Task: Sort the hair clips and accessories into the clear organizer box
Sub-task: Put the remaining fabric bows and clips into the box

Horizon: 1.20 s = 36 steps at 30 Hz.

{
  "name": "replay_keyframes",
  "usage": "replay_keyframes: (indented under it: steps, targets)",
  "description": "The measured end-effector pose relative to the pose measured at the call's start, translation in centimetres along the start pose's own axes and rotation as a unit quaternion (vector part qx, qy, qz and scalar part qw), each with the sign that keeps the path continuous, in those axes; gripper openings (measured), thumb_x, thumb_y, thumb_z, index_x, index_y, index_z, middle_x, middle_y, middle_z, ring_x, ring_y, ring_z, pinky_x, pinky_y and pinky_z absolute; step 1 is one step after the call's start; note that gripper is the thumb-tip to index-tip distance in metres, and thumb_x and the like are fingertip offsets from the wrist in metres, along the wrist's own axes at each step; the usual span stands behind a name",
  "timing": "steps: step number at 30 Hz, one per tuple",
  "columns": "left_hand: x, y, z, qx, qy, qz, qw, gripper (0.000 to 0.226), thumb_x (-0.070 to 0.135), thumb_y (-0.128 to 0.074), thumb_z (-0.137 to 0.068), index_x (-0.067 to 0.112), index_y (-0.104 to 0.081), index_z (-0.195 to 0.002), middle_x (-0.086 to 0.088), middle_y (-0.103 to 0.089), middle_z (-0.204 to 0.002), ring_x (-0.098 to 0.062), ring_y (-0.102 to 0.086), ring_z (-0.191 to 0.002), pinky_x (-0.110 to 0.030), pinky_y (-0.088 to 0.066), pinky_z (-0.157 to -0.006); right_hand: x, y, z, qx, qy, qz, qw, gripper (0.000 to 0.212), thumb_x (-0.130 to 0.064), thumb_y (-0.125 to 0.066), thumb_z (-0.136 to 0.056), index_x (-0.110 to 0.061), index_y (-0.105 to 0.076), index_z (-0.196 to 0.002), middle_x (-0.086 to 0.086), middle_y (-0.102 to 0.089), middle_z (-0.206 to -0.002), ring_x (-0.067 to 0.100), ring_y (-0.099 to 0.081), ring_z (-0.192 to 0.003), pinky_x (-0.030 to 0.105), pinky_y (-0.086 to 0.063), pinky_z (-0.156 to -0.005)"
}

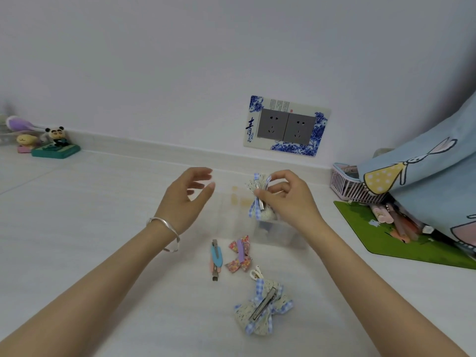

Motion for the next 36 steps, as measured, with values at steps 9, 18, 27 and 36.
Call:
replay_keyframes:
  steps: [9,18,27,36]
  targets:
    - [-1.4,-0.4,0.8,-0.005,-0.02,-0.039,0.999,0.03,0.033,-0.056,-0.087,0.028,-0.053,-0.116,0.011,-0.057,-0.116,-0.007,-0.055,-0.103,-0.015,-0.04,-0.084,1.6,-2.2,-2.7,0.004,-0.022,0.208,0.978,0.032,-0.044,-0.067,-0.076,-0.019,-0.051,-0.087,-0.005,-0.062,-0.075,0.022,-0.062,-0.079,0.037,-0.049,-0.069]
    - [-1.6,-1.3,1.1,-0.075,-0.032,-0.097,0.992,0.032,0.044,-0.046,-0.087,0.03,-0.055,-0.115,0.012,-0.058,-0.119,-0.007,-0.05,-0.112,-0.019,-0.034,-0.093,0.4,-1.3,-1.1,-0.083,0.144,0.225,0.96,0.047,-0.042,-0.033,-0.099,-0.019,-0.073,-0.091,-0.008,-0.068,-0.09,0.01,-0.052,-0.093,0.038,-0.034,-0.1]
    - [-1.8,-2.5,1.8,-0.172,-0.041,-0.159,0.971,0.034,0.037,-0.037,-0.094,0.026,-0.066,-0.107,0.008,-0.053,-0.129,-0.007,-0.041,-0.123,-0.019,-0.028,-0.1,1.5,-2.3,-0.5,-0.2,0.165,0.413,0.873,0.064,-0.045,-0.013,-0.099,-0.019,-0.071,-0.096,-0.005,-0.069,-0.112,0.009,-0.037,-0.132,0.039,0.012,-0.117]
    - [-1.6,-2.3,2.1,-0.186,-0.034,-0.155,0.97,0.036,0.042,-0.034,-0.094,0.027,-0.067,-0.097,0.007,-0.052,-0.13,-0.01,-0.043,-0.122,-0.028,-0.032,-0.104,0.5,0.1,1.5,-0.15,0.193,0.266,0.933,0.031,-0.042,-0.043,-0.094,-0.025,-0.068,-0.099,-0.013,-0.067,-0.109,0.003,-0.044,-0.124,0.032,-0.002,-0.118]
Point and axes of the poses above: each hand's wrist, its own z-axis away from the middle knuckle, its own y-axis out of the back of the hand, x = y × z, the point moved 3 cm from there along -z, towards the middle knuckle
